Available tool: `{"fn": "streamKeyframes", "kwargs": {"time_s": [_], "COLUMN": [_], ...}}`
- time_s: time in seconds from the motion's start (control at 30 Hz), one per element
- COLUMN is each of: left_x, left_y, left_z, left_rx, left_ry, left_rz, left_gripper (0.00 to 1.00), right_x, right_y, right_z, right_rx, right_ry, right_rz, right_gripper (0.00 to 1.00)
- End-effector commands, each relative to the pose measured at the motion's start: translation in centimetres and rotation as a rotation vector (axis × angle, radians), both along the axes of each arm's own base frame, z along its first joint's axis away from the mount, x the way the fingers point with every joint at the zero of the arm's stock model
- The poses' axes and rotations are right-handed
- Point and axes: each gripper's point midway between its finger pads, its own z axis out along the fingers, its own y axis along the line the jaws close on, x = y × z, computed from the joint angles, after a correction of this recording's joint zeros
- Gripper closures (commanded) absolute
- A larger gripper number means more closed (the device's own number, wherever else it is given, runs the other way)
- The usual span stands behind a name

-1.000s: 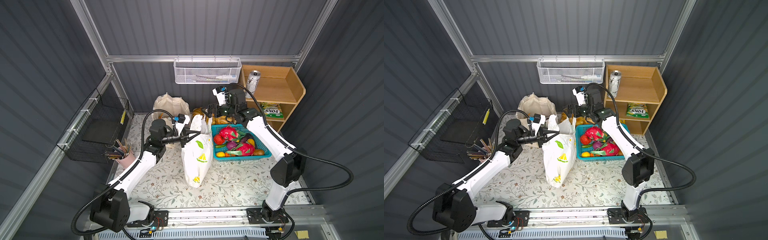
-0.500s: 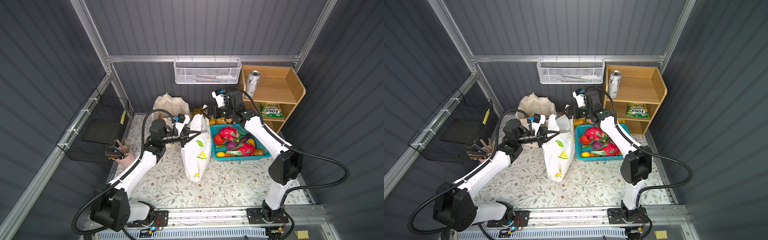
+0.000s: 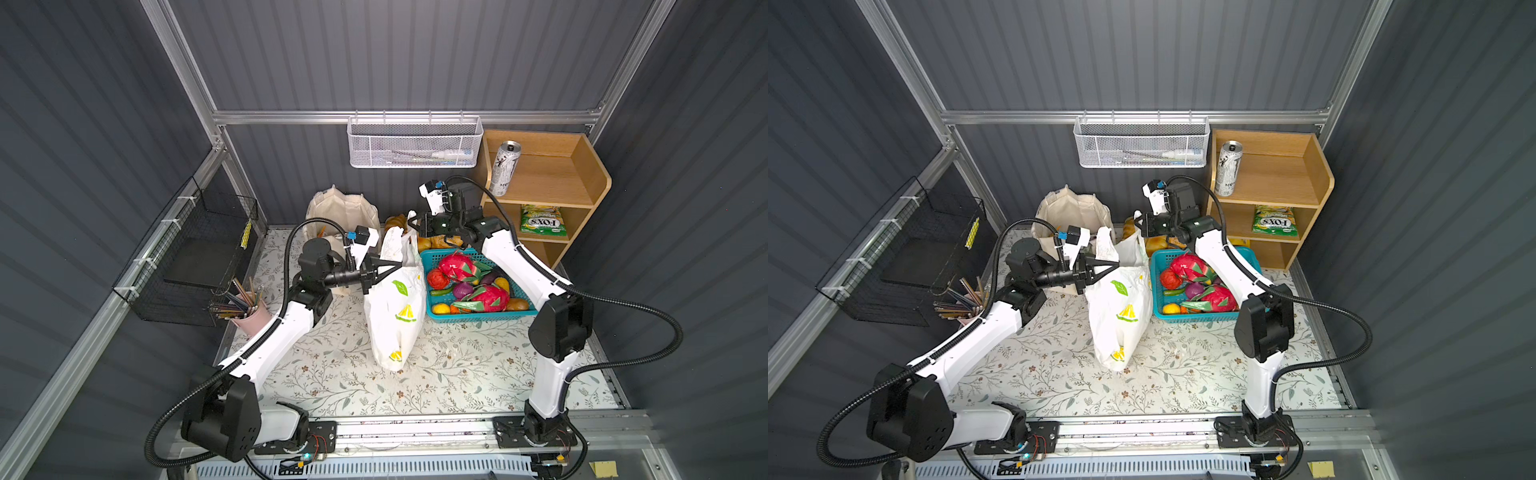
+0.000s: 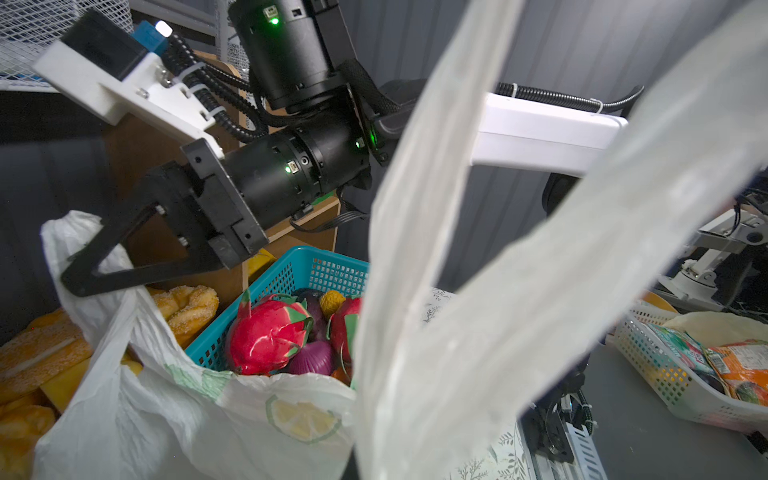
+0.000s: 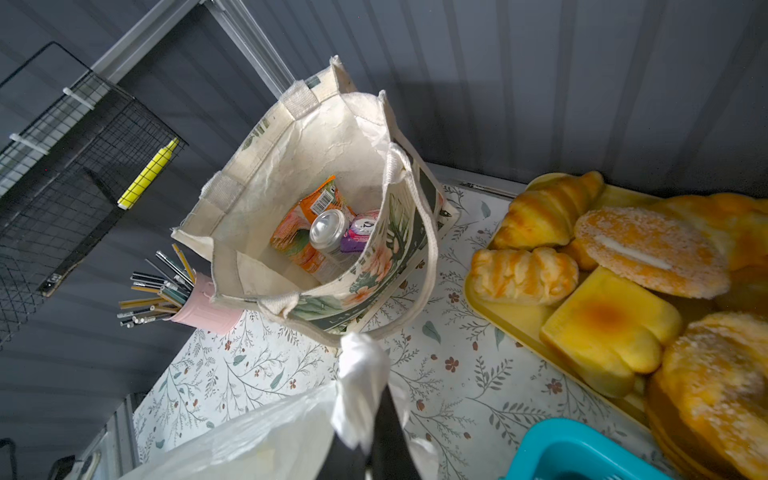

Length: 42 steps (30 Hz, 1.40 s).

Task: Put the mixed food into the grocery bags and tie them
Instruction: 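Reach the right gripper to the white bag's other handle and grasp it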

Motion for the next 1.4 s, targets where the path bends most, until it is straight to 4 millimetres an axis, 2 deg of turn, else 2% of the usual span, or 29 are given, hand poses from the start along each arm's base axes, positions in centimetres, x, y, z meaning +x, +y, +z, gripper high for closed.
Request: {"fn": "streamKeyframes", "kwargs": {"time_s": [0.0, 0.03, 0.1, 0.17, 0.23, 0.27, 0.4, 0.47, 0.53, 0.57, 0.6, 0.63, 0.67, 0.73, 0.77, 0.83, 0.93, 1.03, 1.17, 1.3, 1.37], "left_x": [3.4, 4.8, 6.7, 8.2, 9.0, 9.1, 9.7, 9.9, 10.0, 10.0, 9.9, 9.9, 10.1, 10.0, 9.9, 10.0, 10.3, 10.5, 9.7, 9.9, 10.3], "left_y": [3.2, 4.7, 6.5, 7.5, 8.1, 8.5, 10.4, 11.0, 10.9, 10.6, 10.2, 9.9, 9.5, 8.3, 7.7, 7.2, 6.9, 6.4, 4.2, 2.8, 2.7], "left_z": [0.0, -0.1, -1.1, -2.7, -3.6, -3.7, -3.3, -3.1, -3.3, -3.4, -3.7, -4.0, -4.5, -5.0, -5.2, -5.5, -5.9, -5.9, -4.6, -4.1, -4.7], "left_rx": [-0.060, -0.089, -0.071, 0.014, 0.064, 0.077, 0.076, 0.086, 0.086, 0.083, 0.081, 0.087, 0.098, 0.124, 0.137, 0.148, 0.179, 0.189, 0.107, 0.058, 0.066], "left_ry": [0.066, 0.092, 0.141, 0.224, 0.282, 0.286, 0.312, 0.305, 0.305, 0.296, 0.285, 0.282, 0.288, 0.282, 0.274, 0.265, 0.266, 0.273, 0.254, 0.300, 0.314], "left_rz": [0.201, 0.300, 0.438, 0.537, 0.594, 0.619, 0.753, 0.788, 0.785, 0.768, 0.741, 0.720, 0.698, 0.623, 0.579, 0.546, 0.531, 0.509, 0.363, 0.263, 0.262], "left_gripper": [1.00, 1.00, 1.00, 1.00, 1.00, 0.99, 0.89, 0.88, 0.89, 0.90, 0.95, 1.00, 1.00, 1.00, 1.00, 1.00, 1.00, 1.00, 1.00, 1.00, 1.00], "right_x": [-2.0, -2.7, -3.8, -6.0, -8.9, -9.9, -14.3, -16.0, -15.6, -15.4, -15.9, -16.5, -16.5, -15.3, -15.1, -15.2, -15.2, -16.0, -17.5, -17.2, -17.3], "right_y": [-2.5, -3.5, -4.7, -4.4, -3.5, -3.0, -2.3, -1.7, -1.4, -1.1, -0.8, 0.1, 0.3, 0.0, -0.1, 0.1, -1.0, -1.3, -1.8, -1.8, -0.8], "right_z": [7.1, 8.1, 8.5, 8.8, 9.4, 9.0, 9.4, 9.6, 7.4, 7.1, 7.0, 7.7, 7.5, 5.5, 5.2, 6.0, 7.9, 11.1, 15.2, 16.3, 16.5], "right_rx": [0.038, 0.049, 0.043, 0.018, 0.001, -0.011, -0.027, -0.012, -0.077, -0.097, -0.130, -0.151, -0.199, -0.312, -0.349, -0.346, -0.345, -0.268, -0.193, -0.194, -0.166], "right_ry": [-0.135, -0.162, -0.160, -0.151, -0.196, -0.193, -0.240, -0.262, -0.211, -0.203, -0.224, -0.305, -0.341, -0.284, -0.273, -0.331, -0.358, -0.392, -0.463, -0.491, -0.478], "right_rz": [-0.078, -0.120, -0.165, -0.139, -0.126, -0.115, -0.137, -0.149, -0.162, -0.166, -0.166, -0.171, -0.186, -0.193, -0.188, -0.173, -0.205, -0.214, -0.214, -0.231, -0.197], "right_gripper": [1.00, 1.00, 1.00, 1.00, 1.00, 1.00, 1.00, 1.00, 1.00, 1.00, 1.00, 1.00, 1.00, 1.00, 1.00, 1.00, 1.00, 1.00, 1.00, 1.00, 1.00]}}
